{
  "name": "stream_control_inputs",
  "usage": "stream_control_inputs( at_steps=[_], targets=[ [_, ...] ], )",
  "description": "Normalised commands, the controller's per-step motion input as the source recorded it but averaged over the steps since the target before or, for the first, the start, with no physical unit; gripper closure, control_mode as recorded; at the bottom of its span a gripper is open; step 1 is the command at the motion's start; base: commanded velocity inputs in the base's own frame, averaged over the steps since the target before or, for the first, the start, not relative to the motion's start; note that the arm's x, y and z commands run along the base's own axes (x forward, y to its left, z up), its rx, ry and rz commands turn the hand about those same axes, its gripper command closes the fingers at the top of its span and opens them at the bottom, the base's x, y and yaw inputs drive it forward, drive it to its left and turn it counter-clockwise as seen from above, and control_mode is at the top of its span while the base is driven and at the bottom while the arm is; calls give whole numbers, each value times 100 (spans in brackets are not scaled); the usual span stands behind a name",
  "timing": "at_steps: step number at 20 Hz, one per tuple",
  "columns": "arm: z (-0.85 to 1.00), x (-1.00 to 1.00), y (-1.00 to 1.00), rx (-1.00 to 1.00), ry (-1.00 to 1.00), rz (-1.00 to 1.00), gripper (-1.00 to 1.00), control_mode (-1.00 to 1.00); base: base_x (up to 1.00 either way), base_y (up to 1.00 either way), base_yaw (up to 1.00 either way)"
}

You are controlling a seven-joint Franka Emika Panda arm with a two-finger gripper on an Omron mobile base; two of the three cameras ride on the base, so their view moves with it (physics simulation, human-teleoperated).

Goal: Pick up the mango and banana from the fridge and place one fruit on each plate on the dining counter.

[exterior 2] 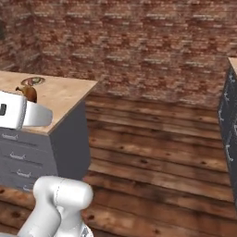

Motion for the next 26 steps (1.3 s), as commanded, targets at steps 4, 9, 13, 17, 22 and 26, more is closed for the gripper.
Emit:
stream_control_inputs(
  at_steps=[4, 9, 13, 17, 22, 26],
  targets=[
    [0, 0, 0, 0, 0, 0, 100, 100, 100, -2, 24],
    [0, 0, 0, 0, 0, 0, 100, 100, 100, -11, 30],
    [0, 0, 0, 0, 0, 0, 100, 100, 100, -16, 34],
    [0, 0, 0, 0, 0, 0, 100, 100, 100, -44, 38],
    [0, 0, 0, 0, 0, 0, 100, 100, 100, -56, 41],
    [0, 0, 0, 0, 0, 0, 100, 100, 100, -59, 45]
  ],
)
